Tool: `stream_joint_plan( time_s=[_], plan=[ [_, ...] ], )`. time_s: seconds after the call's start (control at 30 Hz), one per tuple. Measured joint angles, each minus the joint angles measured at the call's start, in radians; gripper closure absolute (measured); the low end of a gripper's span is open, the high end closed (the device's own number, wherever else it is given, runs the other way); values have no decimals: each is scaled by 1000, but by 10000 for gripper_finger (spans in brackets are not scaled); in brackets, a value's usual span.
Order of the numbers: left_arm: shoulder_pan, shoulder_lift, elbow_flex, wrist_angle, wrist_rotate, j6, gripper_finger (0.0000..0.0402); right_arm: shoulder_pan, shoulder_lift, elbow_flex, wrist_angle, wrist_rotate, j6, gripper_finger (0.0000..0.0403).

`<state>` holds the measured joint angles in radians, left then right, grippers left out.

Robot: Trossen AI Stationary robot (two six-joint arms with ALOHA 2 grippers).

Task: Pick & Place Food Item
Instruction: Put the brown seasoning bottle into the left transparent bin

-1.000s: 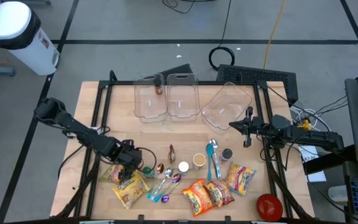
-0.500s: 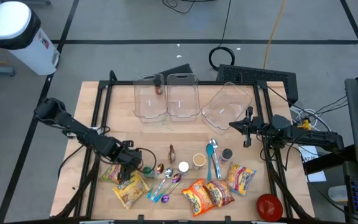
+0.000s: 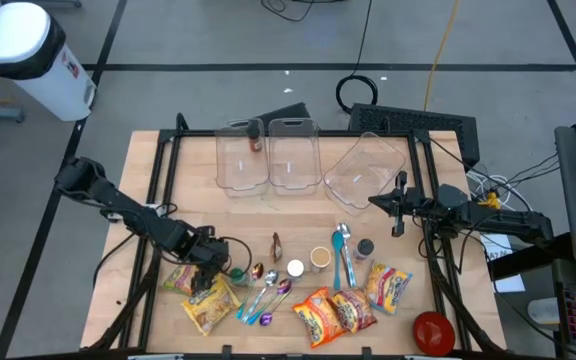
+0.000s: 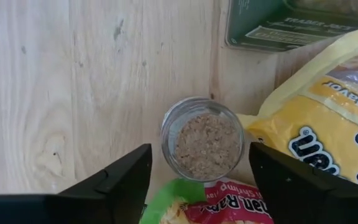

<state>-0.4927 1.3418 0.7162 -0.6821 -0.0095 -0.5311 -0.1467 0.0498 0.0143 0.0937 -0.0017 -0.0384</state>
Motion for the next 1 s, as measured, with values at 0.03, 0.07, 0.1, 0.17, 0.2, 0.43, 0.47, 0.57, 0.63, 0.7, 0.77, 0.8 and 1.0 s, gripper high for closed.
stream_joint_plan(
  time_s=[0.03, 0.07, 0.1, 0.17, 0.2, 0.43, 0.47, 0.57, 0.63, 0.7, 0.77, 0.8, 1.0],
  plan=[
    [0, 0, 0, 0, -9, 5, 121, 0, 0, 0, 0, 0, 0, 403],
    [0, 0, 0, 0, -19, 12, 121, 0, 0, 0, 0, 0, 0, 403],
    [0, 0, 0, 0, -27, 23, 121, 0, 0, 0, 0, 0, 0, 403],
    [0, 0, 0, 0, -44, 43, 124, 0, 0, 0, 0, 0, 0, 403],
    [0, 0, 0, 0, -49, 53, 127, 0, 0, 0, 0, 0, 0, 403],
    [0, 0, 0, 3, -53, 107, 155, 0, 0, 0, 0, 0, 0, 403],
    [0, 0, 0, 7, -53, 113, 160, 0, 0, 0, 0, 0, 0, 403],
    [0, 0, 0, 23, -53, 118, 173, 0, 0, 0, 0, 0, 0, 403],
    [0, 0, 0, 37, -53, 131, 181, 0, 0, 0, 0, 0, 0, 403],
    [0, 0, 0, 44, -53, 143, 188, 0, 0, 0, 0, 0, 0, 403],
    [0, 0, 0, 46, -55, 158, 195, 0, 0, 0, 0, 0, 0, 403],
    [0, 0, 0, 47, -58, 166, 199, 0, 0, 0, 0, 0, 0, 403],
    [13, 0, 9, 25, -70, 156, 218, 0, 0, 0, 0, 0, 0, 403]
  ],
)
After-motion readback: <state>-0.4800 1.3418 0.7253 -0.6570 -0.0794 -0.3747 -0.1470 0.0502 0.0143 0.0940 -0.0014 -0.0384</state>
